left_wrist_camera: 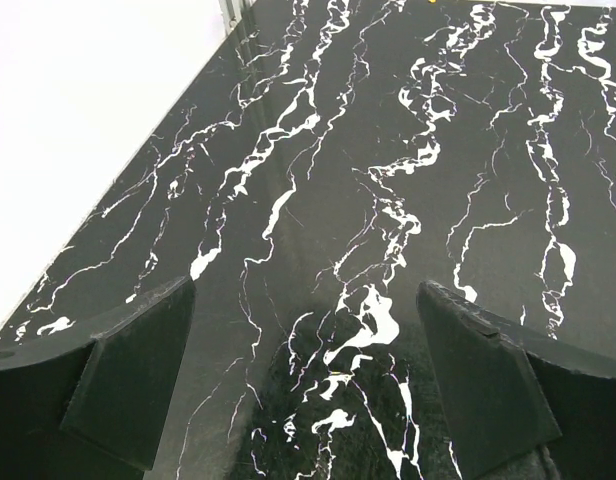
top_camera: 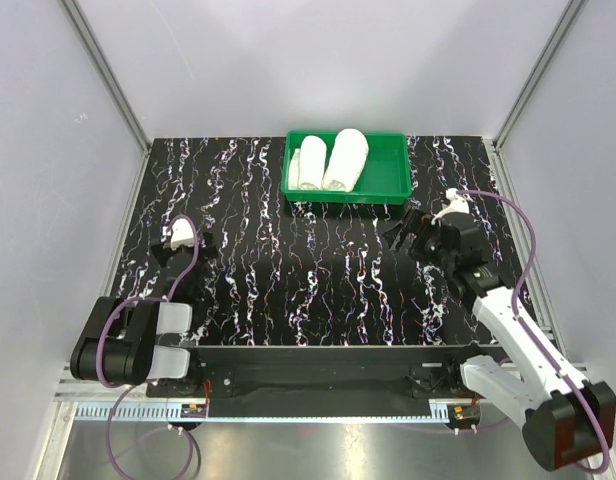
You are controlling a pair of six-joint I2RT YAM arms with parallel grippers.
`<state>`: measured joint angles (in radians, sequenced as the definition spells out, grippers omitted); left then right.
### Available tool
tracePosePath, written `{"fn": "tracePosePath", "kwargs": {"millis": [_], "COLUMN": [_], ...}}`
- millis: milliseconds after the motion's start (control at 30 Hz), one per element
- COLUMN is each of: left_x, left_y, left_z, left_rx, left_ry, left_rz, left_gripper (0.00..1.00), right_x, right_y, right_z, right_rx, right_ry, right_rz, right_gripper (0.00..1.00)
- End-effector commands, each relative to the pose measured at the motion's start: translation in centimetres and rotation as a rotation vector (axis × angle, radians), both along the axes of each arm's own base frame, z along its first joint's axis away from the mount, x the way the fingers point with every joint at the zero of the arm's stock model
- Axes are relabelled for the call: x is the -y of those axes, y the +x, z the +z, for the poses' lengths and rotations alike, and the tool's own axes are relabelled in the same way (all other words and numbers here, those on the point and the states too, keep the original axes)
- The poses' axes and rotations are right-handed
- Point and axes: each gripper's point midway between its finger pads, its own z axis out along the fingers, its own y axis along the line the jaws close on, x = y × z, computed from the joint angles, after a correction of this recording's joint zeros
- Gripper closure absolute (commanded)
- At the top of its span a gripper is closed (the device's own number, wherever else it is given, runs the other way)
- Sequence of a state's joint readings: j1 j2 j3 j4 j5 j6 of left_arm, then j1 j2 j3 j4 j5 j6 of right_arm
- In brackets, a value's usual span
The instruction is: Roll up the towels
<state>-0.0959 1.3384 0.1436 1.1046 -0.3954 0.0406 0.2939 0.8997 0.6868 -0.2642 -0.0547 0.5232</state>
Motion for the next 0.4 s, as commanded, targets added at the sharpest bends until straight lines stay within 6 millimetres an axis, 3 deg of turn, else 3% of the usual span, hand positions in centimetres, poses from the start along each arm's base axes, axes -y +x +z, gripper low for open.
{"fn": "tracePosePath", "kwargs": {"millis": [0, 300, 367], "left_x": [0.5, 0.4, 0.4], "left_y": [1.2, 1.1, 1.1], "left_z": [2.7, 2.4, 2.5], "left_rx": [0.104, 0.094, 0.097], "left_ry": [-0.033, -0.034, -0.035], "left_rz": [-0.024, -0.022, -0.022], "left_gripper": [0.01, 0.01, 0.01], "right_x": [-0.9, 0.6, 0.9], "right_y": [2.2, 6.3, 7.3], "right_z": [2.2, 1.4, 2.7], "right_rx": [0.067, 0.13, 0.159], "right_ry": [0.052, -0.049, -0.083], "right_rz": [-0.008, -0.106, -0.12], "right_gripper": [0.0, 0.0, 0.0]}}
